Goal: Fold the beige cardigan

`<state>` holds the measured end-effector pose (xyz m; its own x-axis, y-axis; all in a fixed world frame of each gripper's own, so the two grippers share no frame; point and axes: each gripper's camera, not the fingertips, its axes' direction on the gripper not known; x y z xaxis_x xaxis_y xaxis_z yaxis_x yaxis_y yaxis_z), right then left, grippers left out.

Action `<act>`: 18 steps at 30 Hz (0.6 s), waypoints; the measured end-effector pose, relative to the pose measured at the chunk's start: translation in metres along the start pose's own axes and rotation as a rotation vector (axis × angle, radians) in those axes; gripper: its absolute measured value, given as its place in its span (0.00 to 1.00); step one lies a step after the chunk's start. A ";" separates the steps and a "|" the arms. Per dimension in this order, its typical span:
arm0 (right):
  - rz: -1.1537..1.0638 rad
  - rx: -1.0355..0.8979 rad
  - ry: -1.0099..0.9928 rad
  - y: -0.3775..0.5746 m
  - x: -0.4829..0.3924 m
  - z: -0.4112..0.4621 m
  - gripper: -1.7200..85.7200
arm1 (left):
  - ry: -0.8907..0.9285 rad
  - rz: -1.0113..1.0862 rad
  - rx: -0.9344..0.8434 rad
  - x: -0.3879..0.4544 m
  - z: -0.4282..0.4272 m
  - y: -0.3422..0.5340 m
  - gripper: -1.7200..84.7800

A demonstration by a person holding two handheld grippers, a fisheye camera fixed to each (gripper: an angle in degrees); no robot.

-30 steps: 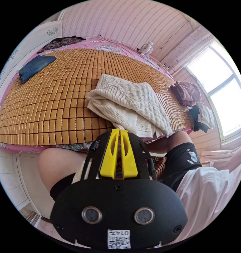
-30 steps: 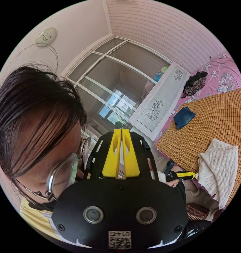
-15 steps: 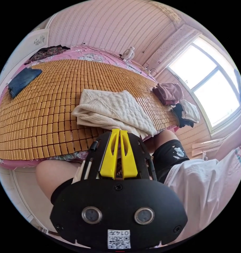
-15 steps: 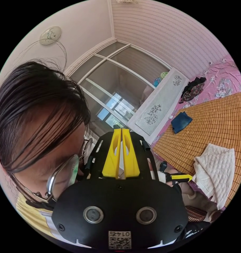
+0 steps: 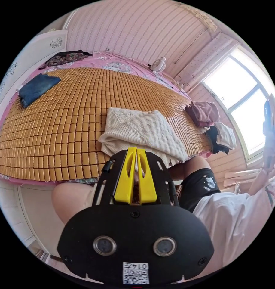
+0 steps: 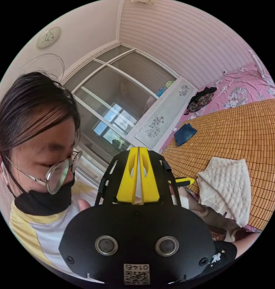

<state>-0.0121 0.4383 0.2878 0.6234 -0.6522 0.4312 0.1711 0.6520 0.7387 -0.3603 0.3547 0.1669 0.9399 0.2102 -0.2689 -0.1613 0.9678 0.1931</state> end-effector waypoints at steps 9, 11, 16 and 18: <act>0.012 -0.513 0.904 0.045 0.118 0.104 0.03 | -0.044 -0.045 -0.387 0.000 0.078 -0.004 0.14; -0.053 -0.573 1.051 0.055 0.123 0.127 0.06 | -0.039 -0.012 -0.403 0.008 0.087 -0.011 0.14; 0.037 -0.763 0.989 0.060 0.153 0.179 0.19 | -0.012 -0.016 -0.452 0.018 0.116 -0.025 0.14; 0.075 -0.813 1.017 0.061 0.166 0.192 0.18 | -0.018 -0.049 -0.430 0.019 0.119 -0.030 0.13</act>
<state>-0.0448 0.2951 0.5039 0.8851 -0.2546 -0.3895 0.2972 0.9534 0.0523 -0.3017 0.3131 0.2678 0.9541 0.1635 -0.2510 -0.2232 0.9468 -0.2316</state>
